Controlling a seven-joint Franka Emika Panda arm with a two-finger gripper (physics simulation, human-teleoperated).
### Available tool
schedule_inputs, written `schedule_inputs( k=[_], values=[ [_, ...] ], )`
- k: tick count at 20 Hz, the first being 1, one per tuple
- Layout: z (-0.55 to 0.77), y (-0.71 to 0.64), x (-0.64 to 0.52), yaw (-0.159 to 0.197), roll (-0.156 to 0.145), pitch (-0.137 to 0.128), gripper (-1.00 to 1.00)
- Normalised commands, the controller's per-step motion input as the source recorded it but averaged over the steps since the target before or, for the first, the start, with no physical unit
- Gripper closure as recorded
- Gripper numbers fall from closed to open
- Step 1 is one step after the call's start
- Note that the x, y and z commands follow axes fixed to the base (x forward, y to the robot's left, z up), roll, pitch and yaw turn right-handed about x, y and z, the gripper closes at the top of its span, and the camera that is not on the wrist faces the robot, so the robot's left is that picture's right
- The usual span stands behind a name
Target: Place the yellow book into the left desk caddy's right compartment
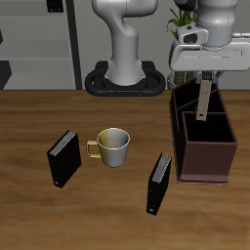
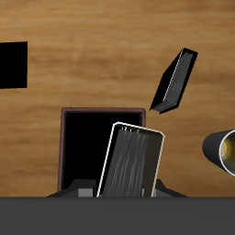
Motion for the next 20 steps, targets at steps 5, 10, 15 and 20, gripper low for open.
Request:
schedule_inputs(
  k=[5,10,15,20],
  values=[
    [-0.14,0.29,0.12,0.0,0.035,0.013,1.0],
    [-0.25,0.12,0.16,0.011,0.017,0.019,1.0],
    [-0.27,-0.01,0.12,-0.003,-0.003,0.029,1.0],
    [-0.32,-0.02,0.03,-0.004,0.007,0.026,1.0]
  ],
)
